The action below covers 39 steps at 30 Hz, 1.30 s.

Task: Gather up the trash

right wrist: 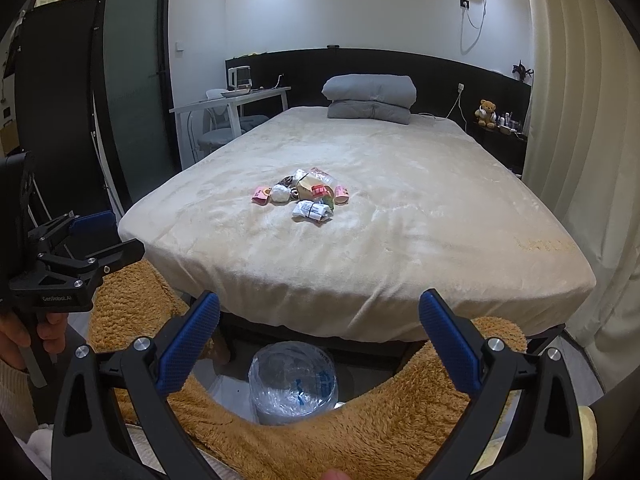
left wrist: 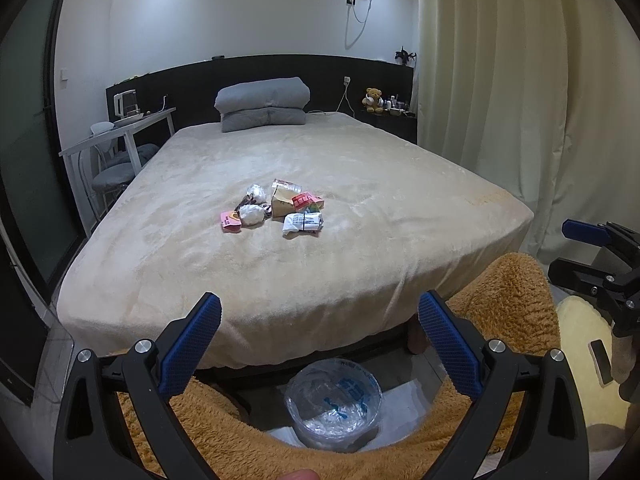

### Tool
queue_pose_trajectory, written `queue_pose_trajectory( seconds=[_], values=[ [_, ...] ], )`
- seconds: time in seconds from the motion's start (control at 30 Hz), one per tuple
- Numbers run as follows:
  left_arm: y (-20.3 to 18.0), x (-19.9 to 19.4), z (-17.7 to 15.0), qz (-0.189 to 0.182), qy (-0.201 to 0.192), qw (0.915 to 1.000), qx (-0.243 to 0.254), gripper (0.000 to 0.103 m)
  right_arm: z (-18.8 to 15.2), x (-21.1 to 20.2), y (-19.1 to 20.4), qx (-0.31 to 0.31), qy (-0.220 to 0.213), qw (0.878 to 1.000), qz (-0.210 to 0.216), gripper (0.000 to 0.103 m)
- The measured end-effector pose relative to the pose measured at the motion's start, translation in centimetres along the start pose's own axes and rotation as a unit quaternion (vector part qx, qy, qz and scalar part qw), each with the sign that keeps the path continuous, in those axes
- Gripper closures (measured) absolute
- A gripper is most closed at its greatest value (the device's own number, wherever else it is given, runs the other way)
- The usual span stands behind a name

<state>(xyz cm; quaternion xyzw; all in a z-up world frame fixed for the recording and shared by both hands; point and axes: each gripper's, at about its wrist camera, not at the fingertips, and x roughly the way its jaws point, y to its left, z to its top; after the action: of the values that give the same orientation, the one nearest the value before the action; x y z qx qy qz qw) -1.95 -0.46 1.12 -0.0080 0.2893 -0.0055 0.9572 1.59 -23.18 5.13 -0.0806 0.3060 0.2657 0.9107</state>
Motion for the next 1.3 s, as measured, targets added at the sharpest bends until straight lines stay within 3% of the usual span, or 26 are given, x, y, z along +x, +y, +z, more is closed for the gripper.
queue_pose_trajectory(
  seconds=[0.57,1.07,1.3],
  values=[
    [2.9,5.7,0.0,-0.022,0.040,0.9978,-0.047,0.006,1.4,6.5,-1.0,0.007,0.045,0.999,0.003,0.004],
    [8.0,15.1,4.6,-0.005,0.078,0.9941,-0.075,0.006,6.8,18.5,-3.8,0.018,0.103,0.994,0.013,0.004],
    [10.7,20.4,6.0,-0.021,0.098,0.9914,-0.084,0.006,8.8,24.9,-4.9,0.023,0.130,0.991,0.021,0.004]
  ],
)
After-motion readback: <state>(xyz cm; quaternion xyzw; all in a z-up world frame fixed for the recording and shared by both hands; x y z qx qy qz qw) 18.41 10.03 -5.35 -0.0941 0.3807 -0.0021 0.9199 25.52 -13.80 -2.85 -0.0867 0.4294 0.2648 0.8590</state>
